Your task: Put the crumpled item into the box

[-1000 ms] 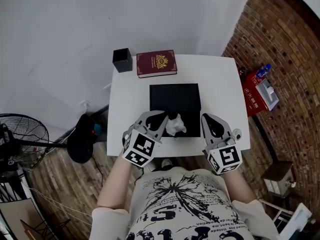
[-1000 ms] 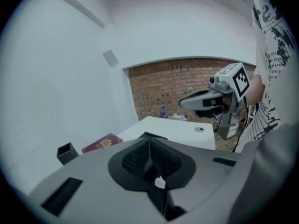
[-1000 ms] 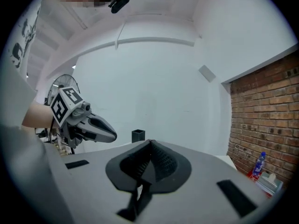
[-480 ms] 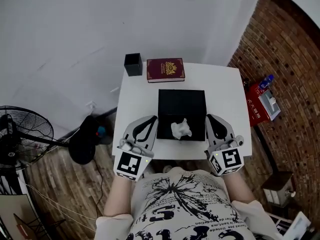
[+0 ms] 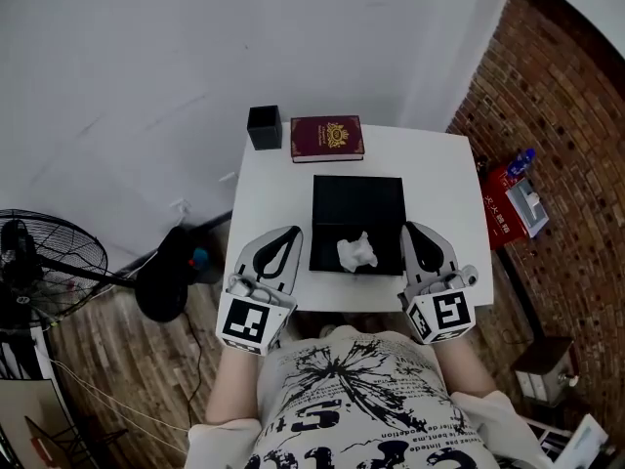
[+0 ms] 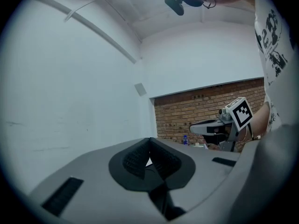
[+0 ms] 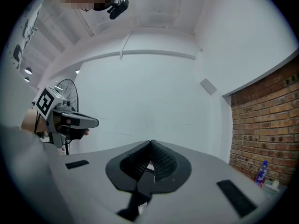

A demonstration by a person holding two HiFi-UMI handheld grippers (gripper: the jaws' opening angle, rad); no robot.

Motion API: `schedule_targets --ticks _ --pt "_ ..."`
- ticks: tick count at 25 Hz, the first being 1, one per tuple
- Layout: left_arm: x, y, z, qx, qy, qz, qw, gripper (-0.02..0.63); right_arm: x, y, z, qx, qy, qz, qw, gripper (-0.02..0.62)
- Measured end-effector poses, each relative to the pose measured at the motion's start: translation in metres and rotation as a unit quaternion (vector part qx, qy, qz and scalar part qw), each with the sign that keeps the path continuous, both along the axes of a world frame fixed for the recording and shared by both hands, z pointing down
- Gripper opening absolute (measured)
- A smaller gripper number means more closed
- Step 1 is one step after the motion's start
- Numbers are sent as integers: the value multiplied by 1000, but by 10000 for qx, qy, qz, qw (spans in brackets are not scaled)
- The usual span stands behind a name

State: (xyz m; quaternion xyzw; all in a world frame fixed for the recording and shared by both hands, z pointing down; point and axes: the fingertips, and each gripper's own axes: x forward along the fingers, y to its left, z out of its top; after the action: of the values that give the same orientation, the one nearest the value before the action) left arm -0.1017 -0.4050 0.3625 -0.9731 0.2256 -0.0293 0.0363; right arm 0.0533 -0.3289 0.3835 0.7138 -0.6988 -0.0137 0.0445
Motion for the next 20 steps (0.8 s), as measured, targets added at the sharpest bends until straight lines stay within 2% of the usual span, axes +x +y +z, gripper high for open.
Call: schedule_targets --ticks 7,10,16,20 --pt "0 -5 -2 26 115 -2 9999 14 -4 0 3 -64 -19 1 10000 14" --pt "1 -6 1 14 -20 27 10000 14 -2 1 5 -94 26 21 10000 14" --pt "10 -9 1 -22 97 30 9999 14 2 -2 8 -178 102 -25 9998 14" --pt "11 -12 8 -92 -176 48 9998 14 6 -4 8 -181 97 -26 9998 14"
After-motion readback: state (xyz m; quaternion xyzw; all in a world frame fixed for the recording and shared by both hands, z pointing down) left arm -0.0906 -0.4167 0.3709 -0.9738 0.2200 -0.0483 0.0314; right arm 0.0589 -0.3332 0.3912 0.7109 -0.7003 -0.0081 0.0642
